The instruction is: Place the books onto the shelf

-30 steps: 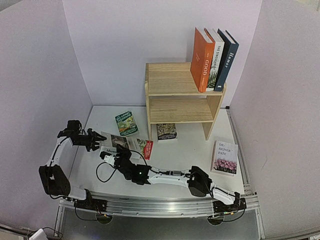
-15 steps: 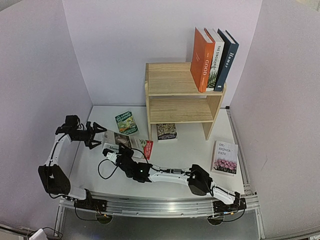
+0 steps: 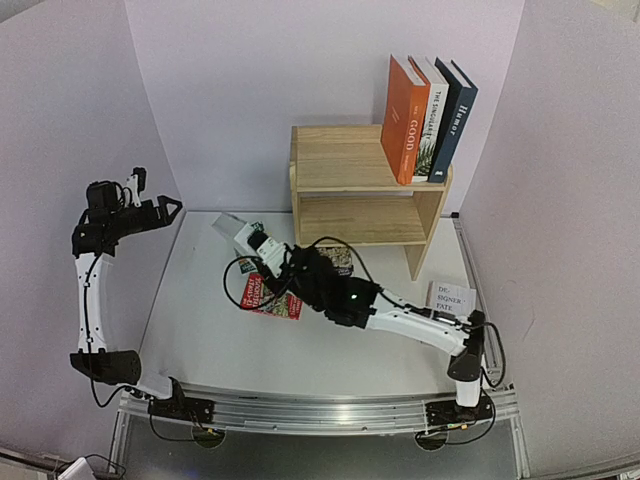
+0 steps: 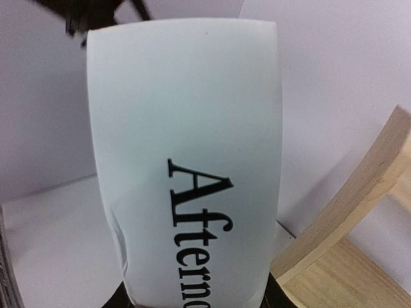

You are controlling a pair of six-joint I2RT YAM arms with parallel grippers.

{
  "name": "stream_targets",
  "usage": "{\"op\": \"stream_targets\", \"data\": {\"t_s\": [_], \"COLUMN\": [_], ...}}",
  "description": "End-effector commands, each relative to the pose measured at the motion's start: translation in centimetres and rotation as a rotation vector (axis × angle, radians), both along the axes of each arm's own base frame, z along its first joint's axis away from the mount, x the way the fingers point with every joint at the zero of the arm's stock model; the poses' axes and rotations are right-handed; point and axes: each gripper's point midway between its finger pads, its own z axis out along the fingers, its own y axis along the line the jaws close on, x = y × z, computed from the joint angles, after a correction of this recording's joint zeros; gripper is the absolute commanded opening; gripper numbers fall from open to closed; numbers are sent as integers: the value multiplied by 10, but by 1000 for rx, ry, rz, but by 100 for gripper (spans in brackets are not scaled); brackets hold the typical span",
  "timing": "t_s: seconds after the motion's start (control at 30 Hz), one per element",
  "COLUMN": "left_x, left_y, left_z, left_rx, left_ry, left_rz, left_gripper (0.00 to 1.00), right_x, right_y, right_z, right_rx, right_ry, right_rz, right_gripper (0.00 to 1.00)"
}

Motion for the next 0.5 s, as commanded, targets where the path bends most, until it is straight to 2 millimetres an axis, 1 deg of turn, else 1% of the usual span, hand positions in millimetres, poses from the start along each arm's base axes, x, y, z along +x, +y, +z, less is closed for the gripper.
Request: {"op": "stream_targets", "data": {"t_s": [0.0,0.07,0.13,0.23,0.27,0.33,0.4,0.47], "left_x": [0,-1,-1,-3,-4,-5,-7,-7], "left_y": [8,5,2,-1,-2,-2,-2,-2], "left_z": [-20,-28,-33,-35,-36,-37,-38,-39], "left_rx": [67,41,17,-5,-9,-11,-11,-13], "left_ry": [46,68,82,89,91,92,95,97], "left_rz": [10,2,-8,-16,-17,-18,-18,-17], "left_gripper": [100,100,100,100,100,100,100,100], "right_x": [-32,-24,-11,14,23,47,69,89], "right_y": [-51,-82,-112,-153,-166,-191,-208,-221], "right_z": [147,192,223,248,254,255,251,246], "right_rx": [344,431,482,499,500,488,480,468], "right_ry": [-29,-87,-150,-249,-280,-319,-339,-354], "right_rz": [108,51,-26,-194,-256,-375,-470,-532], "right_gripper": [16,11,11,11,11,11,10,10]}}
